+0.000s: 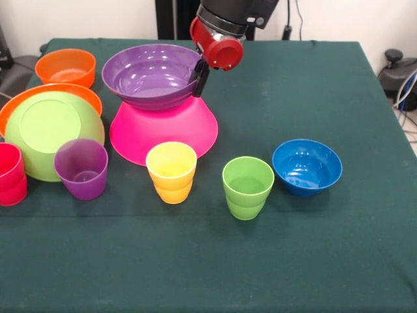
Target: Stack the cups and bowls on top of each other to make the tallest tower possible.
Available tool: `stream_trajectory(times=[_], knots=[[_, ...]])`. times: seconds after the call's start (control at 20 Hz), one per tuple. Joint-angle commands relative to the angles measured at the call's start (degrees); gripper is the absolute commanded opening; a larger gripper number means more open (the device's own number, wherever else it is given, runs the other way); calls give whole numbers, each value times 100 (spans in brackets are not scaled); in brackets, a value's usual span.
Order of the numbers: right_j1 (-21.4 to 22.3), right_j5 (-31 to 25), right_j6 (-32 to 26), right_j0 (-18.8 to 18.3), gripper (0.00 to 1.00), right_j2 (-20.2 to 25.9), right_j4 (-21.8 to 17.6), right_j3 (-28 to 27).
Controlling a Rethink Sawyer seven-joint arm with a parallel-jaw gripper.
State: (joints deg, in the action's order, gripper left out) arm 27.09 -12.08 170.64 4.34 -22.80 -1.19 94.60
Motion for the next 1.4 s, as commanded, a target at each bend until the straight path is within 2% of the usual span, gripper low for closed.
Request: stream_trajectory(times=[0.05,0.8,0.85,1.2,1.4], knots=[[-668,-228,376,146,0,831,205,311],[-741,-364,378,293,0,662,266,-71],[-739,-354,366,295,100,662,267,-70],[-624,-366,266,131,100,860,293,76],[-579,-367,312,154,100,823,329,143]])
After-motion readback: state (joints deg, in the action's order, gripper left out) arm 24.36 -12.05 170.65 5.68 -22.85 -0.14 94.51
